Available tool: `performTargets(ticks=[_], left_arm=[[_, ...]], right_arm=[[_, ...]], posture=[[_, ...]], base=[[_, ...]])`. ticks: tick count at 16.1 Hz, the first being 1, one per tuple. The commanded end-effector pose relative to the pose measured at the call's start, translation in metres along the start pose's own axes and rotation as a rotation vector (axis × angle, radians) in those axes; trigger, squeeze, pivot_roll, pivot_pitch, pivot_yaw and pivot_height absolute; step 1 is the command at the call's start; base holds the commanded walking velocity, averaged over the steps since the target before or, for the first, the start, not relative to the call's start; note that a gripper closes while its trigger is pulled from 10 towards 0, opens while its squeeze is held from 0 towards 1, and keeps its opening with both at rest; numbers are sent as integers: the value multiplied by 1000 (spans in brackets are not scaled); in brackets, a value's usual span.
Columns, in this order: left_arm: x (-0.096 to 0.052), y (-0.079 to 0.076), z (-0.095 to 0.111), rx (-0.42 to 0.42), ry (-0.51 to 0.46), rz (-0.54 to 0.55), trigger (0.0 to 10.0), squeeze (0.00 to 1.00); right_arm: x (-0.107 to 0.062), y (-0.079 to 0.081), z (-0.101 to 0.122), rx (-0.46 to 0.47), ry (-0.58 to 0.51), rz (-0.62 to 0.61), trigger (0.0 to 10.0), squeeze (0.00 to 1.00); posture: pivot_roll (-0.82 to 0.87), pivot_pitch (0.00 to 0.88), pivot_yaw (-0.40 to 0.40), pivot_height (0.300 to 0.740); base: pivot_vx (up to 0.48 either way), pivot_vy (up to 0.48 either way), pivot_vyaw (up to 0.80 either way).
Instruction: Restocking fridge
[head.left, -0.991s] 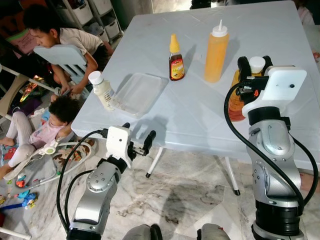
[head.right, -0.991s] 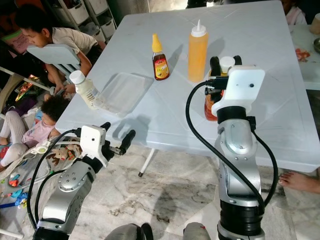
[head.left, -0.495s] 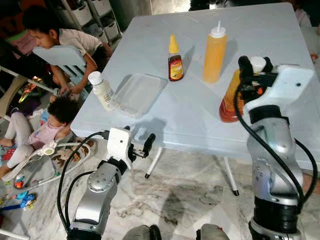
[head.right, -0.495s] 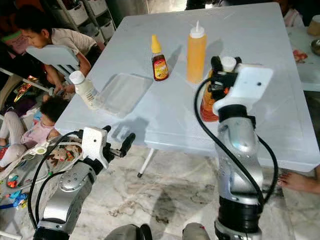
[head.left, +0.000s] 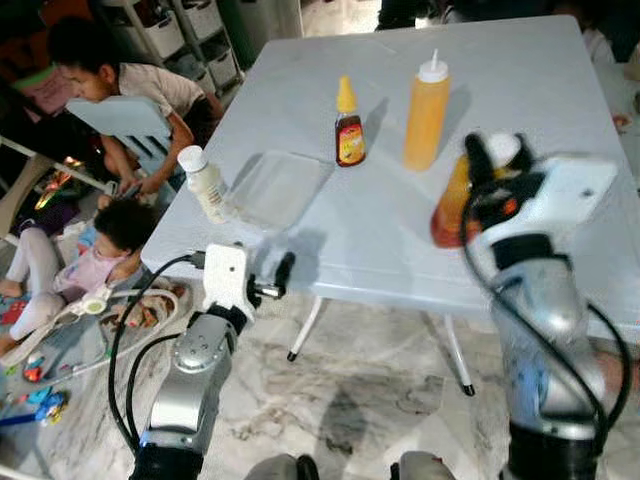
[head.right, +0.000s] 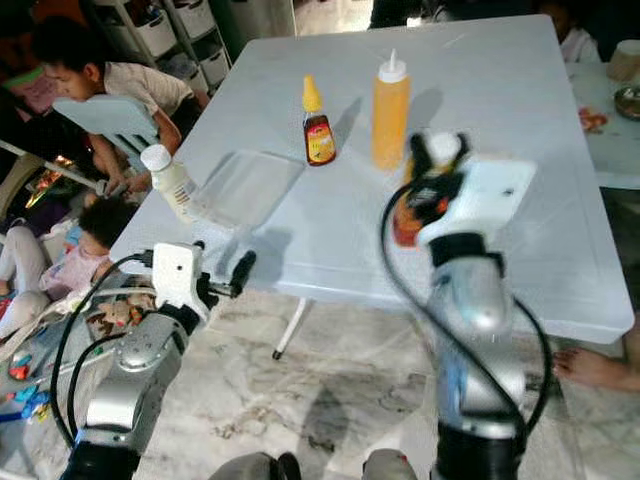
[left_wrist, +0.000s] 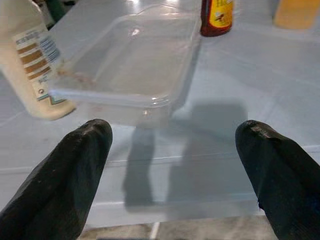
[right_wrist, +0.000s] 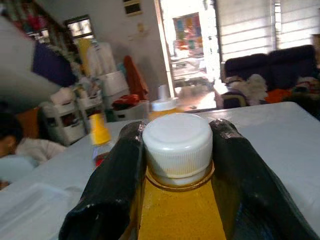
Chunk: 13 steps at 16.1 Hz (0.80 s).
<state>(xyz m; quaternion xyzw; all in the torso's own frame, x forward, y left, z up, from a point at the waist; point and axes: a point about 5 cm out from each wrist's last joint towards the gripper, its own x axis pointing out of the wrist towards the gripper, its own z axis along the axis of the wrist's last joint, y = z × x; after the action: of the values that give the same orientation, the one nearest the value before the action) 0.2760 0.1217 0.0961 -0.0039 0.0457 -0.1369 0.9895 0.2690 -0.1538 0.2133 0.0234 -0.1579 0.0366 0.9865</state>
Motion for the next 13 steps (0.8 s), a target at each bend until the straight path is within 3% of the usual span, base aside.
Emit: performTargets(ticks=[1,4,13], left_arm=[[0,6,0,9,6,29,10000,0],[2,5,0,8,4,33,10000,0],[4,3,0,7,7,36,10000,0]], right_arm=[[-8,15,-37,49,197,55,10000,0],[-6,18,-33,62,161,63,10000,0],[-8,9,-34,13,144,33,10000,0]], posture=[[-138,73,189,740],[-137,67,188,740],[-139,67,183,740]], base=[[0,0,0],[0,0,0],[-298,0,0]])
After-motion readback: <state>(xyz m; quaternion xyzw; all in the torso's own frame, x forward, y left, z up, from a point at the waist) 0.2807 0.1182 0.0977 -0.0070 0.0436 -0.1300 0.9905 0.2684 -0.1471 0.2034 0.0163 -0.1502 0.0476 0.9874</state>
